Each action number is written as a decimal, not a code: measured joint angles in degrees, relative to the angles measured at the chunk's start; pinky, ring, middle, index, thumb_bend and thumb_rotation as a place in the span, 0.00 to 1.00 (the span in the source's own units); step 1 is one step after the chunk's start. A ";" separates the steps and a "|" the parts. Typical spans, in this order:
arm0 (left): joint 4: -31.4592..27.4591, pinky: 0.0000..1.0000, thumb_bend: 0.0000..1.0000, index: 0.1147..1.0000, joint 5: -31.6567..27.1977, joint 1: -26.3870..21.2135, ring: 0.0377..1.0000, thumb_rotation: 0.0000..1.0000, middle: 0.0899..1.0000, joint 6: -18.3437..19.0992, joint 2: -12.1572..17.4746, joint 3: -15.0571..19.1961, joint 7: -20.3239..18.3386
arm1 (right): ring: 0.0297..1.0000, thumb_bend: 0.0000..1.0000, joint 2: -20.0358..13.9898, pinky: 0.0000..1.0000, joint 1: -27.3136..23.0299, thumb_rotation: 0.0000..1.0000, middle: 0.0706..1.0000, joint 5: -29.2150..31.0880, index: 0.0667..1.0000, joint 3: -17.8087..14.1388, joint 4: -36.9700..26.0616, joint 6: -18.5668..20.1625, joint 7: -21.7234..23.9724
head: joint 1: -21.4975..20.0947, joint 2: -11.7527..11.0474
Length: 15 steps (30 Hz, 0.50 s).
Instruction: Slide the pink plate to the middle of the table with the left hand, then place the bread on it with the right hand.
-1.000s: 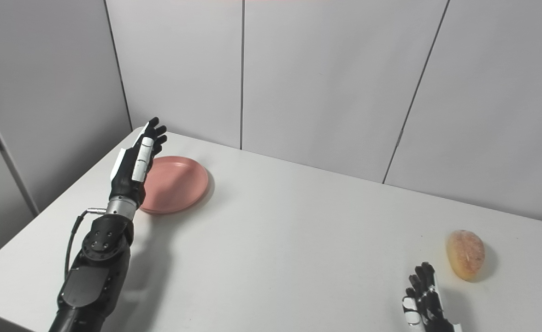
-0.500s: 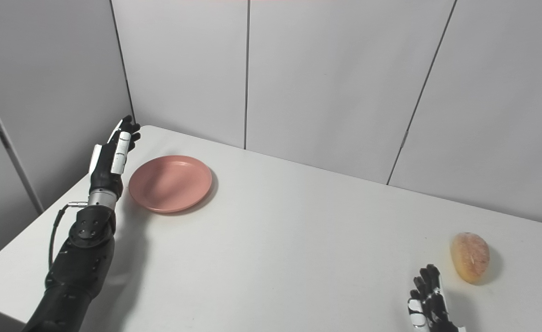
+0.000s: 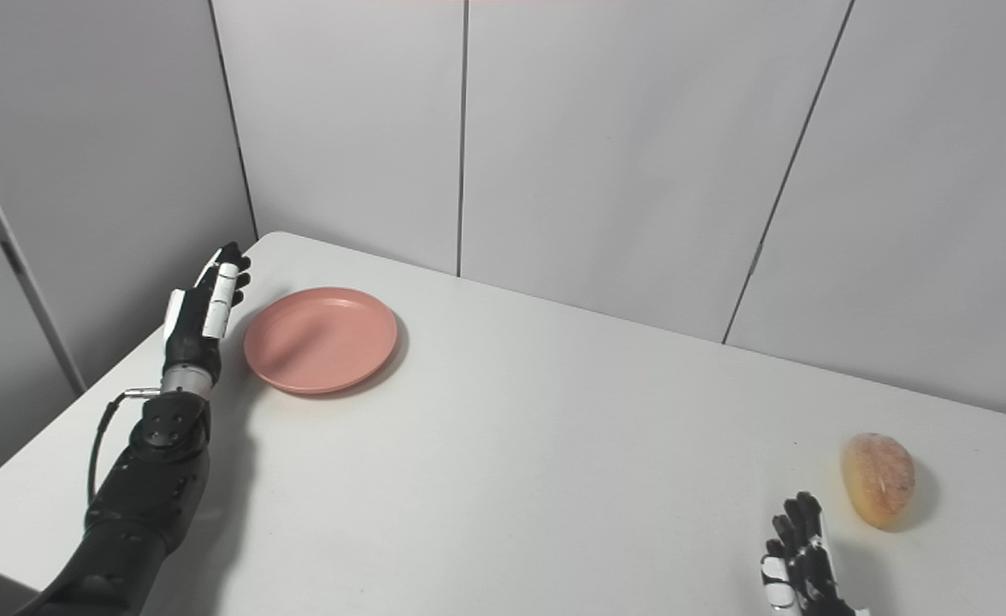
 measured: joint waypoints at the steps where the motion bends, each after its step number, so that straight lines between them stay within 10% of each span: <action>1: 1.04 0.92 0.71 0.88 -0.11 -0.29 0.89 1.00 0.88 -0.33 0.05 0.04 0.00 | 1.00 0.42 0.01 1.00 0.00 0.75 1.00 -0.02 1.00 -0.01 0.00 0.00 0.00 | 0.09 0.09; 15: 7.95 0.96 0.75 0.89 -3.84 -1.42 0.92 1.00 0.89 -4.40 0.11 -0.30 -2.77 | 1.00 0.40 0.03 1.00 0.03 0.76 1.00 0.02 1.00 -0.29 -0.13 0.00 -0.03 | 0.26 0.61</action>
